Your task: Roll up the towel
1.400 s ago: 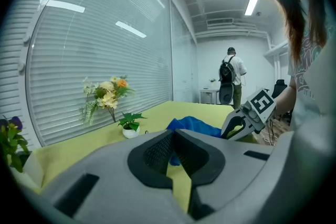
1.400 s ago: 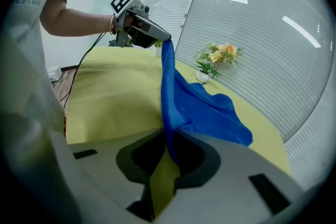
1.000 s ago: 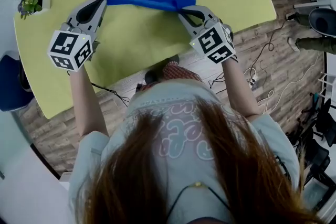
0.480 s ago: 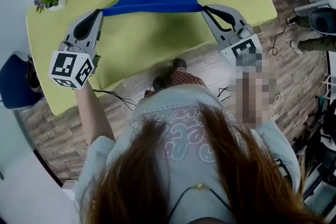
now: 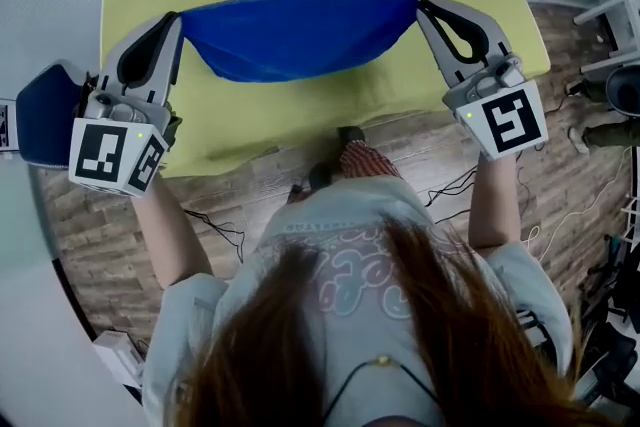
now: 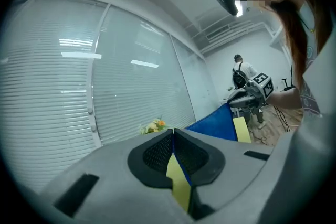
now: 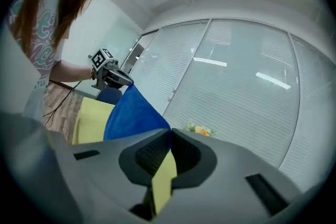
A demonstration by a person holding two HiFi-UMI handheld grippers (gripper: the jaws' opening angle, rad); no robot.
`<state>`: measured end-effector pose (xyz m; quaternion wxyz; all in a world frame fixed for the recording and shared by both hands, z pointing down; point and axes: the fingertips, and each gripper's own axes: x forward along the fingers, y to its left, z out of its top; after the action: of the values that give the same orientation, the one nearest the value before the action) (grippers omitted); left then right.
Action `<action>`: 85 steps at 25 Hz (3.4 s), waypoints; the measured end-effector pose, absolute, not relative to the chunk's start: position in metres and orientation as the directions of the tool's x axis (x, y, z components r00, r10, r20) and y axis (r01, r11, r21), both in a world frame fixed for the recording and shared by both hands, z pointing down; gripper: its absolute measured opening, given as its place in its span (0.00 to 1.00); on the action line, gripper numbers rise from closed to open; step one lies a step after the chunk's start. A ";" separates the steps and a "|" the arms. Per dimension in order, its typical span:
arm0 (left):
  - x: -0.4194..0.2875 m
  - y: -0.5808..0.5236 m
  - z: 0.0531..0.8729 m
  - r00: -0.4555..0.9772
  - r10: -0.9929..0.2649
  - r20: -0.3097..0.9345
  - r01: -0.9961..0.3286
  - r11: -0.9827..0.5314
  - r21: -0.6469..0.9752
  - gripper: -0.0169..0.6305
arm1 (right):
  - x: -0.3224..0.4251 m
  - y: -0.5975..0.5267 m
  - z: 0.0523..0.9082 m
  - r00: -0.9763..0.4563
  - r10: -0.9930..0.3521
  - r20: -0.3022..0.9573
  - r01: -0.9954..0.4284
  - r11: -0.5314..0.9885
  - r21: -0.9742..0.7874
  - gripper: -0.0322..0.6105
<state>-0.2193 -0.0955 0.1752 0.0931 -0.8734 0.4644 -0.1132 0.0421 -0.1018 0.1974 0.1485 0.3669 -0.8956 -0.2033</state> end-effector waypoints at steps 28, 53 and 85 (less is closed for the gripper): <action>-0.209 -0.080 0.329 0.614 -0.722 0.319 -0.721 -0.677 -0.147 0.05 | 0.052 -0.116 0.333 -0.823 -0.504 0.260 -0.415 0.848 0.329 0.08; -0.200 -0.032 0.361 0.686 -0.610 0.397 -0.602 -0.782 -0.162 0.05 | 0.060 -0.064 0.365 -0.826 -0.490 0.280 -0.429 0.868 0.251 0.08; -0.254 -0.235 0.393 0.373 -0.799 0.471 -0.853 -0.496 -0.166 0.08 | 0.051 -0.273 0.423 -0.731 -0.444 0.518 -0.381 0.895 0.230 0.20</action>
<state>-0.2535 -0.2352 0.3932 -0.0527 -0.8269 0.4995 -0.2531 0.0510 -0.2727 0.4228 0.2918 0.2220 -0.9288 -0.0543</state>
